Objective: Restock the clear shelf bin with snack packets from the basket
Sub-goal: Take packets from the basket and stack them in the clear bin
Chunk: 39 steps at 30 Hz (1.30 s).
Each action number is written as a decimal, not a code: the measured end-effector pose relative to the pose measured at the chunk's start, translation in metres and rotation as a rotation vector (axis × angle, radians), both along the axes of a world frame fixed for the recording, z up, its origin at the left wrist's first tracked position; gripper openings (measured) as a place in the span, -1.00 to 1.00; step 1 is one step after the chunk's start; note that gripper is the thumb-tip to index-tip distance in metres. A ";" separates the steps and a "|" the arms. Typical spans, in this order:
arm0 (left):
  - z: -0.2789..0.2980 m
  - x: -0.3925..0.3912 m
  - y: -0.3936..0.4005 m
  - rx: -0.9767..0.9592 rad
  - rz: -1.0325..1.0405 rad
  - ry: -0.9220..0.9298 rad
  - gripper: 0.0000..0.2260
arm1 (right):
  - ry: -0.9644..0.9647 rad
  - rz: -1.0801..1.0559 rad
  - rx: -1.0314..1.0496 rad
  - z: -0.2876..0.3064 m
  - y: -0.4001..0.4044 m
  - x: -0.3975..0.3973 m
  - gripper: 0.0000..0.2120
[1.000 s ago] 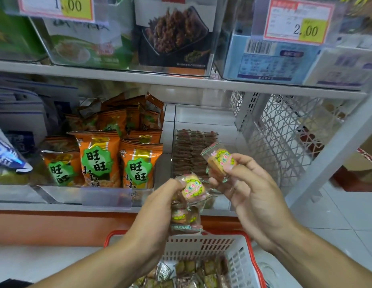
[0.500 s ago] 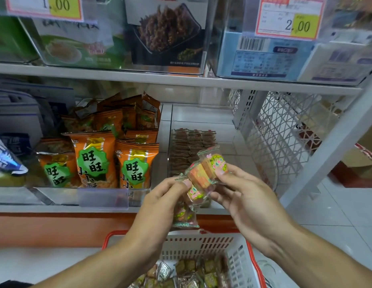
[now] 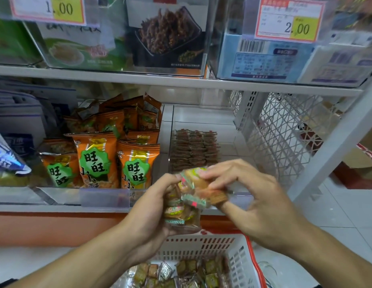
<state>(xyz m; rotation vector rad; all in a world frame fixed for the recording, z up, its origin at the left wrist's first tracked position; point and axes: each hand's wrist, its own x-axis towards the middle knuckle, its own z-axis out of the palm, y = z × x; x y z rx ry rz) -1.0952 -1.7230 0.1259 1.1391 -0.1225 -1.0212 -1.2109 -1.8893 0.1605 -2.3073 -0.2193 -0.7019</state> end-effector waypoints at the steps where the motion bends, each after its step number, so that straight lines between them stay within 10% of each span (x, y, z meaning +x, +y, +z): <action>1: -0.003 0.001 0.003 -0.030 -0.012 0.010 -0.64 | 0.010 0.022 -0.018 -0.001 0.000 -0.001 -0.70; 14: -0.008 -0.003 0.002 -0.058 -0.031 -0.038 -0.55 | 0.201 0.108 0.744 -0.013 0.024 0.001 -0.75; 39: -0.020 -0.008 0.002 0.107 -0.064 -0.281 -0.66 | 0.699 0.090 1.056 -0.003 -0.008 0.013 -0.71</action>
